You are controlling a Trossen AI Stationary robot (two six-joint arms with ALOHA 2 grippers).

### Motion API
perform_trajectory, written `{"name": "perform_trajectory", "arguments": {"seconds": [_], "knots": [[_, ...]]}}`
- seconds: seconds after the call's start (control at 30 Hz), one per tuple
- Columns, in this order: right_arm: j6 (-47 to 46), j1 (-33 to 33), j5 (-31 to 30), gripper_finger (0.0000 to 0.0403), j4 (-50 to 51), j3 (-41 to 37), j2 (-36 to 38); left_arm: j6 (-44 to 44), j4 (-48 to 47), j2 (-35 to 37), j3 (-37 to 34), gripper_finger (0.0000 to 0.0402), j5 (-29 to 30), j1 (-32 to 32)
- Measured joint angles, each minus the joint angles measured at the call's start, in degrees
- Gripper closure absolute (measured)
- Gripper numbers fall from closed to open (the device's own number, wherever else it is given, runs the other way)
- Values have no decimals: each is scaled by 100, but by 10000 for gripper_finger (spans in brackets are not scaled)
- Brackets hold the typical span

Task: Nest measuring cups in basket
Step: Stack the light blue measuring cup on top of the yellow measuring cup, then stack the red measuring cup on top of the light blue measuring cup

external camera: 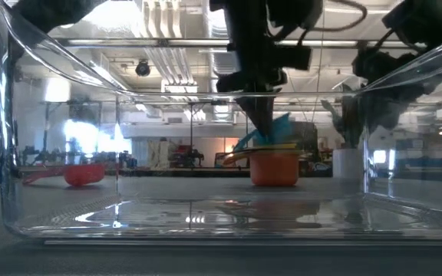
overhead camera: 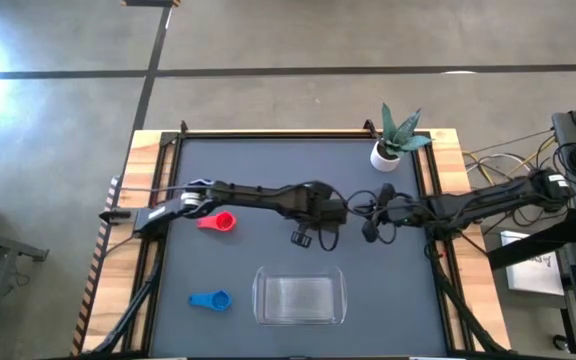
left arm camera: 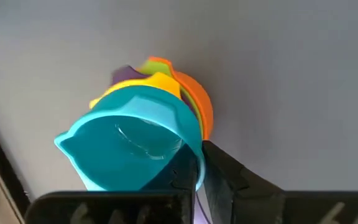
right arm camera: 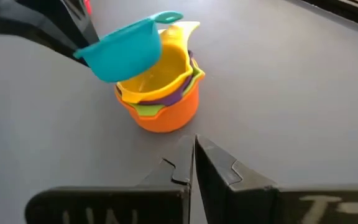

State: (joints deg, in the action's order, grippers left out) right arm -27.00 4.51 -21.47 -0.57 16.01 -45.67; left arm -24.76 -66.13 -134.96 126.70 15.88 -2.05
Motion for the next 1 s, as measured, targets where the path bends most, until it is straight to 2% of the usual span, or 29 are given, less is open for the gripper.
{"name": "perform_trajectory", "arguments": {"seconds": [0.3,0.5,0.7,0.83,0.9,1.0], "knots": [[-99,50,61,394,-7,-157,284,115,-501,-599,829,338,-32,71],[-93,63,66,394,4,-127,279,257,-702,-453,825,282,40,81],[-15,107,64,394,0,-127,283,1000,-1267,282,746,246,-120,83],[60,274,61,394,-12,-127,293,1500,-1127,1195,-51,245,-187,-11],[63,359,46,394,-16,-127,293,1732,-791,1818,-840,246,-191,-95],[59,472,46,394,-22,-127,293,2127,-76,2836,-2379,247,-194,-216]]}}
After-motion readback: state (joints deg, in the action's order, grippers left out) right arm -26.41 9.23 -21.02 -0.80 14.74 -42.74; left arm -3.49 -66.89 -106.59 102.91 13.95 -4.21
